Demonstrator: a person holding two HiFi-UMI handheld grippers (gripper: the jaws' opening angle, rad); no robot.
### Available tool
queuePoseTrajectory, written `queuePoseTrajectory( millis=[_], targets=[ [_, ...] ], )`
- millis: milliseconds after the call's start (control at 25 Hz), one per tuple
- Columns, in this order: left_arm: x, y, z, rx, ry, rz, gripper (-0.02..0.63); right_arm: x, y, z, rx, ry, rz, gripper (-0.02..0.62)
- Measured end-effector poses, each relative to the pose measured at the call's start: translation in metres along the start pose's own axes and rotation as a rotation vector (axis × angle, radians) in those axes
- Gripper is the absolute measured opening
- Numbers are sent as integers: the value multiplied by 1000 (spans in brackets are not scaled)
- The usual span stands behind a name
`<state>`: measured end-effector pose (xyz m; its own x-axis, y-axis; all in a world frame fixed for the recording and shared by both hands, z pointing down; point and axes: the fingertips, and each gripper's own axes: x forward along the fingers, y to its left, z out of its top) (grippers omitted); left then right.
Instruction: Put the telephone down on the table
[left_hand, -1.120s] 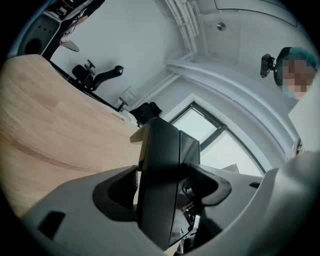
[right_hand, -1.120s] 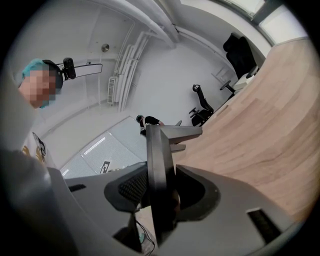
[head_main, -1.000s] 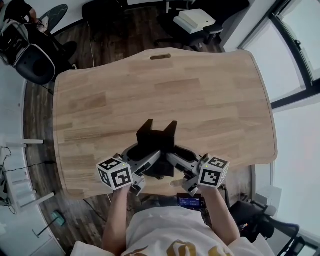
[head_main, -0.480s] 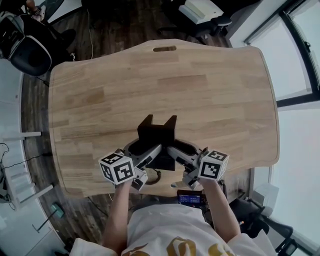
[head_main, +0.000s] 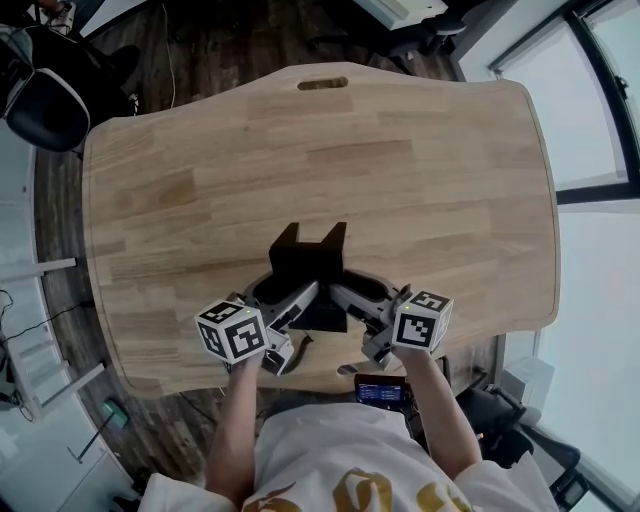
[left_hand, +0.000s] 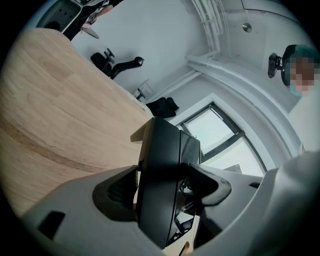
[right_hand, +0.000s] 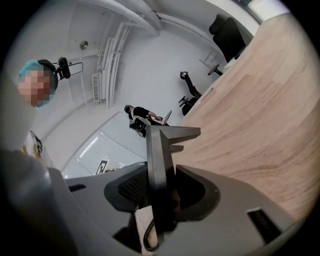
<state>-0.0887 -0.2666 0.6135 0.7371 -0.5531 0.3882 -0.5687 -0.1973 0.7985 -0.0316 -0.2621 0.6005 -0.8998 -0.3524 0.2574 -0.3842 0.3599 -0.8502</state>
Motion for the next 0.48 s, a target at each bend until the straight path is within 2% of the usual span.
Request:
queuePoseTrajectory(
  millis=[480],
  targets=[
    [15, 19, -5, -22, 10, 61, 302, 8, -26, -2, 33, 39, -2, 156]
  ],
)
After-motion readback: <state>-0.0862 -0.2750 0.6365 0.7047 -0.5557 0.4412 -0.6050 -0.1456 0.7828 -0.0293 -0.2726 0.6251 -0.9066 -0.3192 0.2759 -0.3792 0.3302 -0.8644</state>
